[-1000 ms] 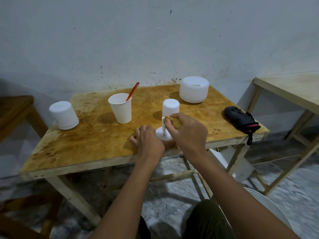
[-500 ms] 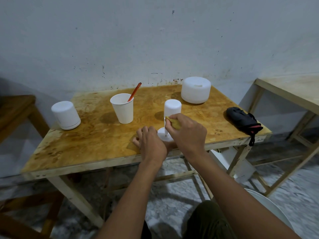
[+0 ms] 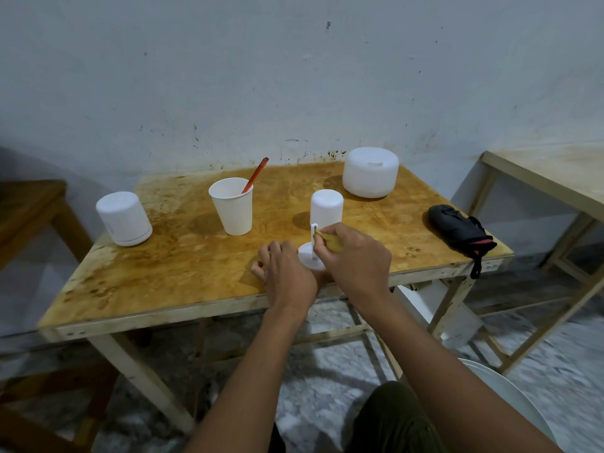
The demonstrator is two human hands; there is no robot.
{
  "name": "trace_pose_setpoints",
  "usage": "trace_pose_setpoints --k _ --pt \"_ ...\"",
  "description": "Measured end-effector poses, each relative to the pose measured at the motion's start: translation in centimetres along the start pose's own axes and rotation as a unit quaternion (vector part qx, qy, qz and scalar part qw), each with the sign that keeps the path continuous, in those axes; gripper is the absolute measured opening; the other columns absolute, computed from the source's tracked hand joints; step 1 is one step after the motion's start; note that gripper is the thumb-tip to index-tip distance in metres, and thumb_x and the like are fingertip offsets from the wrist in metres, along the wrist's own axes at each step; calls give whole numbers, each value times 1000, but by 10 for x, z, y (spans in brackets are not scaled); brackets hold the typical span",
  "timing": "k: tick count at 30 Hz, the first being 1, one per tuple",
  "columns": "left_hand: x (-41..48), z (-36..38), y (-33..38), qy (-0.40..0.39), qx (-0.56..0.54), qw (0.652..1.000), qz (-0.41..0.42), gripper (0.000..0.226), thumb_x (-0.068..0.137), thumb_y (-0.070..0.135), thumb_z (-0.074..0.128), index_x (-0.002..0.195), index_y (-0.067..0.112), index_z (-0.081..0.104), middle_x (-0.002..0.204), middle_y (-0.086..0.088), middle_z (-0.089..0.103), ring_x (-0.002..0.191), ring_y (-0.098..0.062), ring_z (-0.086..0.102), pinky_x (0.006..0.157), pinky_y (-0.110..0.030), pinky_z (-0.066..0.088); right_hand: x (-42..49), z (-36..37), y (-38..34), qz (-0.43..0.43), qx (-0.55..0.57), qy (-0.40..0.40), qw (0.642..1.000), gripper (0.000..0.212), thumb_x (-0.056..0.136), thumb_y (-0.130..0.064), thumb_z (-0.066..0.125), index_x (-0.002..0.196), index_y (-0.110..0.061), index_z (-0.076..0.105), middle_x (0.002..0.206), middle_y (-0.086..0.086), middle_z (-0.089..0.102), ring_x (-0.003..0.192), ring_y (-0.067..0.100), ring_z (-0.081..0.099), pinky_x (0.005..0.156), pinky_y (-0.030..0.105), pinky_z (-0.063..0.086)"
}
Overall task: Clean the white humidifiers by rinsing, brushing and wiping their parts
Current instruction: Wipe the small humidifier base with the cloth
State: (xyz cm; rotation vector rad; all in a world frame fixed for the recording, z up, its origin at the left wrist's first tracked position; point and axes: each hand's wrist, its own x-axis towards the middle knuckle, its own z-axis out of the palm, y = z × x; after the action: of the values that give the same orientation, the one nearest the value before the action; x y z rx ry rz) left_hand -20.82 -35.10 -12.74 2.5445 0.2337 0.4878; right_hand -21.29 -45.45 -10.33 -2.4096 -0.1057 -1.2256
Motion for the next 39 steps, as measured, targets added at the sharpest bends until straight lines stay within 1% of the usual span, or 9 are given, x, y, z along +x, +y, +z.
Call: trace_pose_setpoints --k 5,9,11,16,20,23,29,33,39 --pt "-2 -7 4 -29 -11 999 -8 54 73 44 78 115 18 55 130 0 49 132 -22 30 109 -42 20 5 -1 -2 -8 16 11 1000 13 80 -38 75 81 -26 73 69 -9 71 53 13 63 41 22 40" --pt "-2 -5 2 -11 -10 1000 -5 36 80 33 71 110 19 56 127 -1 51 129 -22 32 108 -42 21 1 -1 -1 9 14 -10 1000 13 80 -40 75 83 -27 74 70 -9 71 56 15 64 44 20 34" --pt "-1 -2 0 -4 -11 1000 -3 27 82 27 65 106 19 55 123 -1 52 126 -22 33 106 -42 22 -2 -5 3 37 9 -67 997 15 81 -44 72 88 -31 75 75 -9 72 63 14 65 47 20 30" --pt "0 -3 -1 -9 -25 1000 -2 47 69 54 68 100 21 56 114 2 51 122 -22 35 100 -42 26 6 -11 20 117 15 -246 962 27 85 -54 62 105 -40 73 96 -12 73 89 12 65 62 26 40" --pt "1 -8 -2 -34 -41 999 1 43 68 47 72 99 25 52 119 3 48 126 -21 32 103 -43 24 19 -12 23 69 67 -261 961 30 84 -54 67 109 -38 71 103 -13 71 90 8 63 64 27 43" --pt "1 -13 -3 -65 -55 996 6 47 69 51 73 103 27 51 124 3 45 131 -21 28 106 -45 21 26 -10 26 88 123 -320 935 33 83 -52 70 110 -34 70 107 -11 69 94 8 62 72 32 51" --pt "5 -22 -4 -119 -55 991 7 51 77 44 70 121 26 54 136 -1 38 136 -23 21 107 -43 17 43 -17 17 47 -5 -405 913 32 87 -48 65 115 -33 71 115 -5 67 89 13 57 64 29 42" --pt "5 -23 -2 -125 -56 991 7 47 79 39 69 122 26 55 138 -2 38 137 -24 20 107 -42 15 44 -24 13 43 2 -440 897 32 88 -39 60 116 -28 71 111 -1 68 88 16 60 71 34 53" --pt "5 -15 -4 -86 -49 995 9 39 86 29 66 124 27 57 136 -1 42 134 -22 25 109 -42 15 42 -32 4 36 0 -461 887 29 89 -34 58 112 -26 74 111 -2 68 85 14 61 72 33 55"
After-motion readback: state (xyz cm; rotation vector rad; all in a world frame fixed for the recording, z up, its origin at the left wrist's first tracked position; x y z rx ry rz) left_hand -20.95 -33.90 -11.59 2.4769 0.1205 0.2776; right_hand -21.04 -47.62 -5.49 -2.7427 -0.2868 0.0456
